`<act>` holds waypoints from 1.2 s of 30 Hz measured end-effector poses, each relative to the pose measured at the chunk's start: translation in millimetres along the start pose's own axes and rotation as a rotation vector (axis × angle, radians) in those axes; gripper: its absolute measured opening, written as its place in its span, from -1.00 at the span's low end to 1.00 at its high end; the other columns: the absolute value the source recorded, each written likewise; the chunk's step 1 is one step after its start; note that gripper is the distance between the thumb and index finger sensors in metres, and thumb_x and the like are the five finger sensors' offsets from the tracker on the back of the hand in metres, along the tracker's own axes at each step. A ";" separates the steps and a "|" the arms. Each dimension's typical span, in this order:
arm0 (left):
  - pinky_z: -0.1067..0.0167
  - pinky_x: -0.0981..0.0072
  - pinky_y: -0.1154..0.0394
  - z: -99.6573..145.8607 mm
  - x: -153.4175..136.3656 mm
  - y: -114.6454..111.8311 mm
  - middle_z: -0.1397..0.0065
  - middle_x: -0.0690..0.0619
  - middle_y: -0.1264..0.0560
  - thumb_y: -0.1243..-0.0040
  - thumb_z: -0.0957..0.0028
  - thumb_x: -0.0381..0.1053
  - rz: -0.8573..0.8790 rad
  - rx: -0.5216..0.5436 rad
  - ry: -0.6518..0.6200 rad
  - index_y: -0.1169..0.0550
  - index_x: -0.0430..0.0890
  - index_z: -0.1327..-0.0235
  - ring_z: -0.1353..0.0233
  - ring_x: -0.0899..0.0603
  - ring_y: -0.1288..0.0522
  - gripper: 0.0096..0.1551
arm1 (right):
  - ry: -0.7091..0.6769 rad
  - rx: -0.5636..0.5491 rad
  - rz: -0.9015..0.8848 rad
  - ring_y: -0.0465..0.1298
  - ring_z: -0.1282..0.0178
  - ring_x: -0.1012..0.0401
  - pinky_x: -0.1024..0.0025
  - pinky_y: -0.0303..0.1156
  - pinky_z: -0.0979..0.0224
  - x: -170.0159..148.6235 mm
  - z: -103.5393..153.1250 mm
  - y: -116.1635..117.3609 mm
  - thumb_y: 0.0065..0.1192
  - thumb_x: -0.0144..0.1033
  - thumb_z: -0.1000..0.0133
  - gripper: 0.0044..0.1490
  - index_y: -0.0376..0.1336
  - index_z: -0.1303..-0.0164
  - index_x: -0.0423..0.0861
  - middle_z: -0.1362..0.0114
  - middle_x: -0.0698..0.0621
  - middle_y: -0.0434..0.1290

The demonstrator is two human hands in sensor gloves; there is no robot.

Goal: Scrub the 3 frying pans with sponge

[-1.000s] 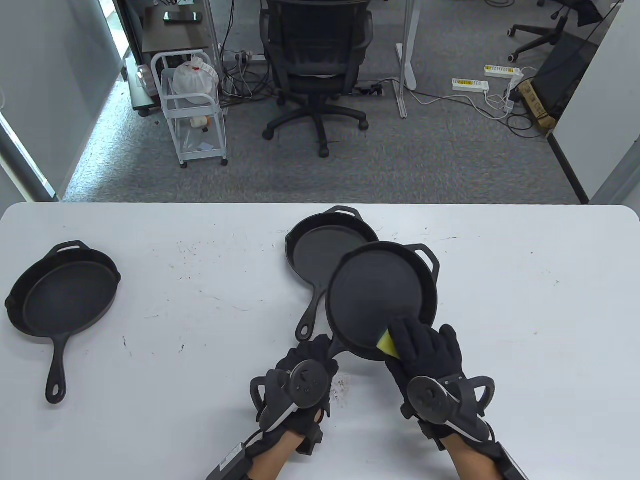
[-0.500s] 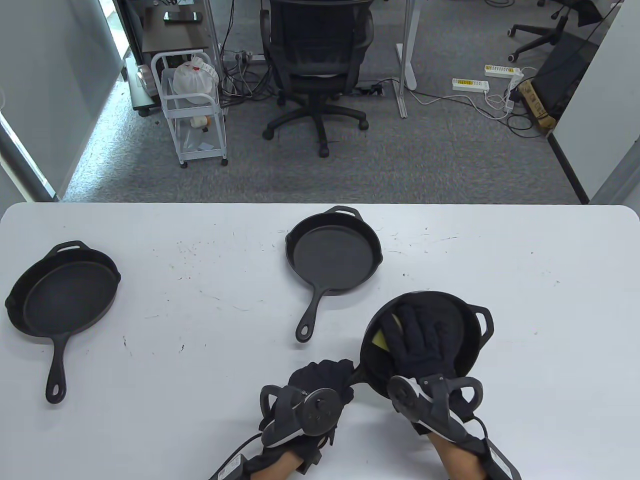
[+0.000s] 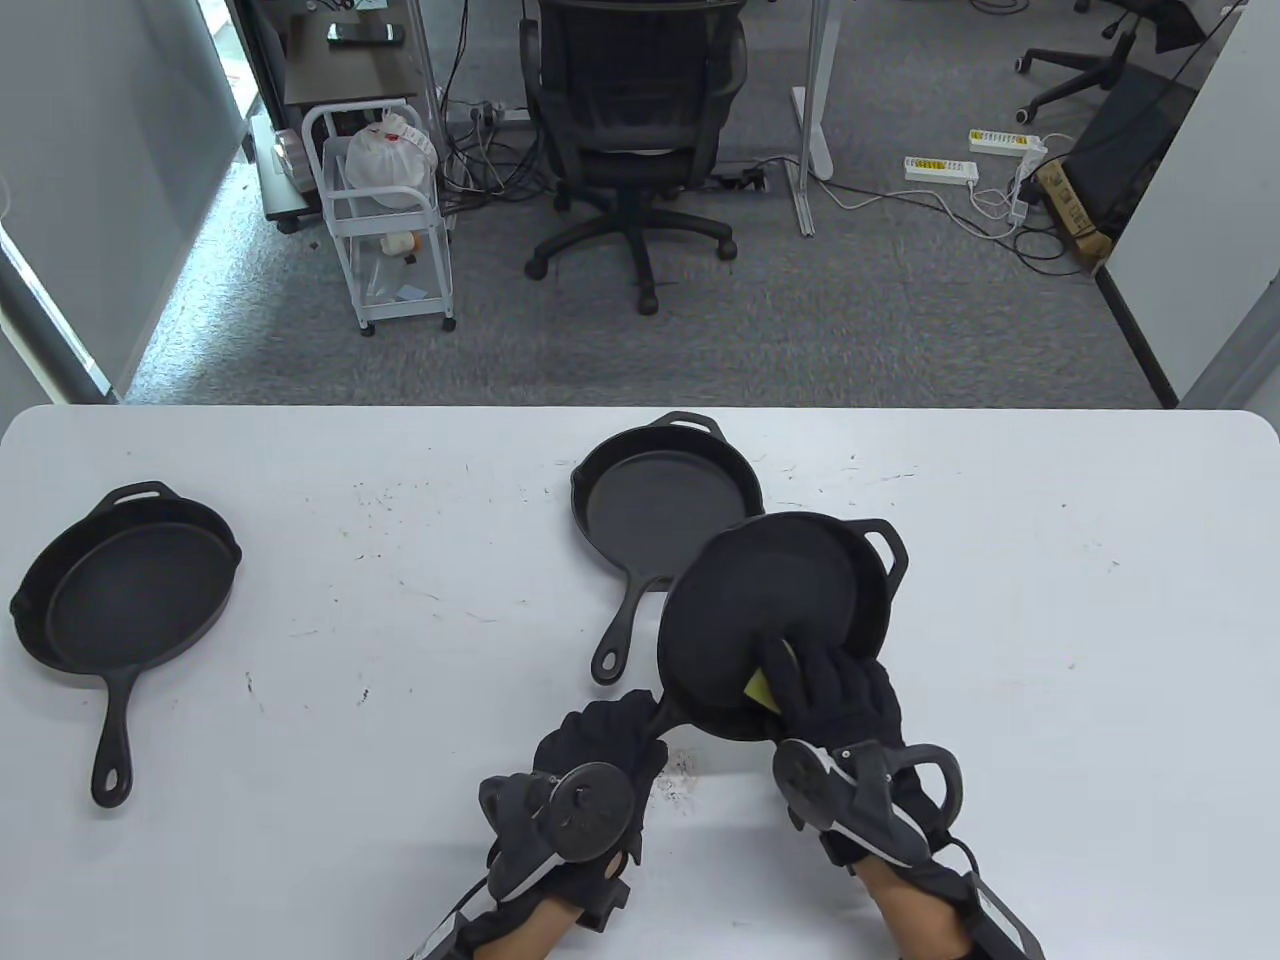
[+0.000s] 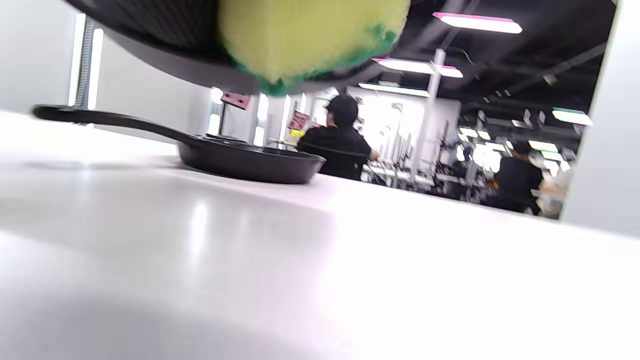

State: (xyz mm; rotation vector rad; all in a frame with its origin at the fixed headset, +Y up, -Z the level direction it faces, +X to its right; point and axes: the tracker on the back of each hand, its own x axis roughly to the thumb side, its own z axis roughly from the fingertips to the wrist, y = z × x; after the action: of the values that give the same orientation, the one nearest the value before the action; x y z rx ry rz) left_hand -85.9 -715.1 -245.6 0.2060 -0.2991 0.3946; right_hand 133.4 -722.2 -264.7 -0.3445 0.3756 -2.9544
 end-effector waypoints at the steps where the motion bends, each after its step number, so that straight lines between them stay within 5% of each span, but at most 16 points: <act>1: -0.26 -0.24 -0.54 0.1 1.8 -2.4 -0.25 -0.02 -0.58 -0.28 -0.05 0.06 -0.020 -0.008 -0.009 -0.47 -0.10 -0.48 -0.06 -0.11 -0.65 -0.30 | -0.023 -0.019 0.003 0.34 -0.56 0.01 -0.11 0.17 -0.59 7.3 1.2 -1.0 0.27 0.05 -0.02 -0.02 -0.15 -0.56 0.24 -0.72 0.06 0.06; 6: -0.29 -0.25 -0.52 -1.0 18.1 -15.7 -0.26 -0.01 -0.59 -0.33 -0.02 0.05 -0.022 -0.122 -0.095 -0.49 -0.08 -0.47 -0.08 -0.13 -0.65 -0.30 | -0.003 -0.114 0.011 0.09 -0.72 -0.06 -0.18 0.04 -0.63 17.8 2.1 -11.7 0.20 0.07 -0.03 -0.01 -0.22 -0.55 0.21 -0.74 0.03 -0.11; 12: -0.29 -0.22 -0.53 2.6 28.5 -13.8 -0.25 0.01 -0.60 -0.34 0.00 0.06 -0.100 -0.110 -0.170 -0.50 -0.06 -0.46 -0.07 -0.11 -0.65 -0.29 | 0.242 -0.154 -0.137 0.08 -0.72 -0.09 -0.22 -0.02 -0.63 -39.4 2.3 -14.0 0.17 0.08 -0.05 -0.01 -0.26 -0.56 0.25 -0.74 0.02 -0.13; 16: -0.29 -0.24 -0.53 1.9 24.9 -8.4 -0.24 0.00 -0.60 -0.35 0.00 0.05 -0.092 -0.052 -0.117 -0.50 -0.07 -0.46 -0.07 -0.12 -0.65 -0.29 | 0.283 -0.105 -0.153 0.18 -0.67 -0.05 -0.15 -0.04 -0.64 -55.9 0.6 -1.7 0.17 0.07 -0.05 0.00 -0.26 -0.57 0.20 -0.73 -0.01 -0.05; 23: -0.27 -0.24 -0.53 -0.3 3.4 1.8 -0.26 -0.03 -0.56 -0.29 -0.06 0.05 0.023 0.022 0.013 -0.45 -0.12 -0.49 -0.07 -0.12 -0.63 -0.30 | 0.059 0.007 -0.042 0.35 -0.54 0.00 -0.15 0.12 -0.61 -16.1 -2.7 5.1 0.27 0.04 -0.02 -0.04 -0.13 -0.56 0.24 -0.71 0.01 0.08; 28: -0.24 -0.24 -0.56 -0.9 7.3 -8.4 -0.23 -0.03 -0.60 -0.35 -0.01 0.05 0.038 -0.076 -0.057 -0.51 -0.11 -0.45 -0.04 -0.12 -0.66 -0.30 | -0.104 -0.052 -0.012 0.13 -0.72 -0.01 -0.17 0.02 -0.65 9.1 3.0 -2.5 0.27 0.03 -0.02 -0.04 -0.15 -0.54 0.30 -0.74 0.04 -0.10; 36: -0.26 -0.21 -0.57 4.2 29.0 -10.4 -0.22 0.00 -0.62 -0.44 0.05 0.06 -0.074 -0.088 -0.166 -0.53 -0.07 -0.43 -0.04 -0.10 -0.67 -0.28 | 0.236 -0.151 -0.134 0.07 -0.73 -0.06 -0.25 -0.09 -0.64 -46.3 2.6 -12.9 0.16 0.14 -0.03 0.05 -0.28 -0.58 0.17 -0.74 0.02 -0.11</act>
State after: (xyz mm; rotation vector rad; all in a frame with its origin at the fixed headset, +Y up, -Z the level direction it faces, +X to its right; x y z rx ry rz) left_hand -57.1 -715.5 -233.7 0.1636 -0.4694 0.2908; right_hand 177.2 -702.5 -268.4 -0.0369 0.6301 -3.1140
